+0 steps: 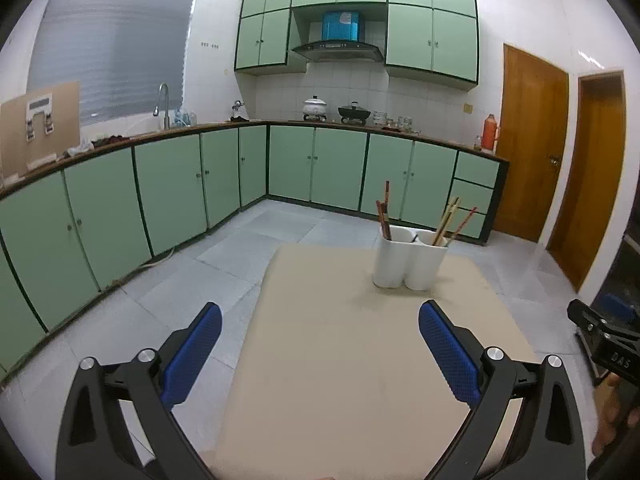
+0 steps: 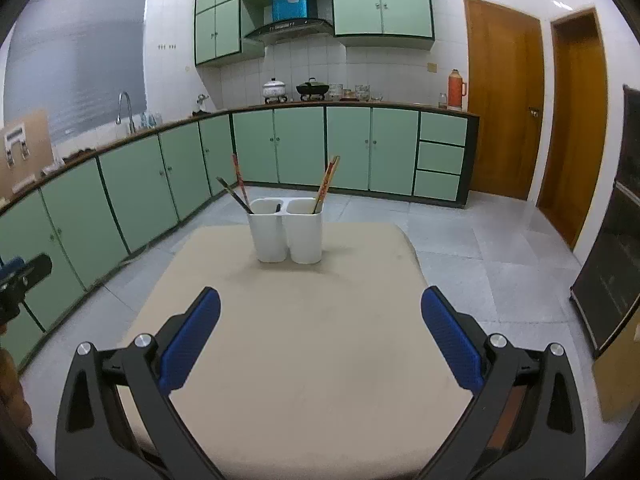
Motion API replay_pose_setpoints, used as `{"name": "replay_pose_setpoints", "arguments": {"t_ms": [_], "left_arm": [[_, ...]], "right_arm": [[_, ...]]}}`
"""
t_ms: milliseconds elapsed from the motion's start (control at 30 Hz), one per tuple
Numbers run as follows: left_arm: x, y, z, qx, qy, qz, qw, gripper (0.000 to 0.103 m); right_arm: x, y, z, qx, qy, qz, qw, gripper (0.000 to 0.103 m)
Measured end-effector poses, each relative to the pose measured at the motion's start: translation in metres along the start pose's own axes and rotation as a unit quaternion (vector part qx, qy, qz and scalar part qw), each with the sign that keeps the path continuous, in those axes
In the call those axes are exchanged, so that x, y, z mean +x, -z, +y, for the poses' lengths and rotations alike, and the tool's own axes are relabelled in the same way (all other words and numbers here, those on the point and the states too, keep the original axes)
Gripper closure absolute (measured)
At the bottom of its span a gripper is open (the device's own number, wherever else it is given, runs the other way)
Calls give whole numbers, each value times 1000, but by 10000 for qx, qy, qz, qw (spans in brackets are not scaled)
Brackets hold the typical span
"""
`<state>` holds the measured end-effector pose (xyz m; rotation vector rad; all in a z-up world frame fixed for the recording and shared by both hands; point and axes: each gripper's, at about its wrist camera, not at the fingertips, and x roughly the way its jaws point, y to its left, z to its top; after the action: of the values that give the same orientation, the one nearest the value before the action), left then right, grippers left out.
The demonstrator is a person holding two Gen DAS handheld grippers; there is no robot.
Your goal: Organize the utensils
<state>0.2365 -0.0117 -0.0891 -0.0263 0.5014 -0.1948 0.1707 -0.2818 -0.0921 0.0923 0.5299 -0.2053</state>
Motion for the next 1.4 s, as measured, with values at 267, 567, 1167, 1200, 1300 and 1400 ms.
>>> {"name": "replay_pose_setpoints", "arguments": {"t_ms": [267,567,1167,1200,1300,1400], "left_arm": [[-70,24,4,72,-155,-155,9997,6],[-141,50,-1,30,-177,-281,9994,6],[-223,66,7,-216,-584,-781,9950,6],[-224,65,7,-218,-602,-808,9947,6],[-228,68,7,-200,-630,-856,9941,6],[-227,67,4,-124,-633,-914,9937,6]], "right_arm": [[-65,14,1,4,47,-173,9998,6],[-134,36,9,-163,72,-379,9991,6],[-210,59,13,-147,-82,-812,9966,6],[-210,59,13,-150,-89,-827,9964,6],[-212,60,14,-135,-101,-868,9961,6],[-212,61,13,-129,-102,-867,9961,6]]}}
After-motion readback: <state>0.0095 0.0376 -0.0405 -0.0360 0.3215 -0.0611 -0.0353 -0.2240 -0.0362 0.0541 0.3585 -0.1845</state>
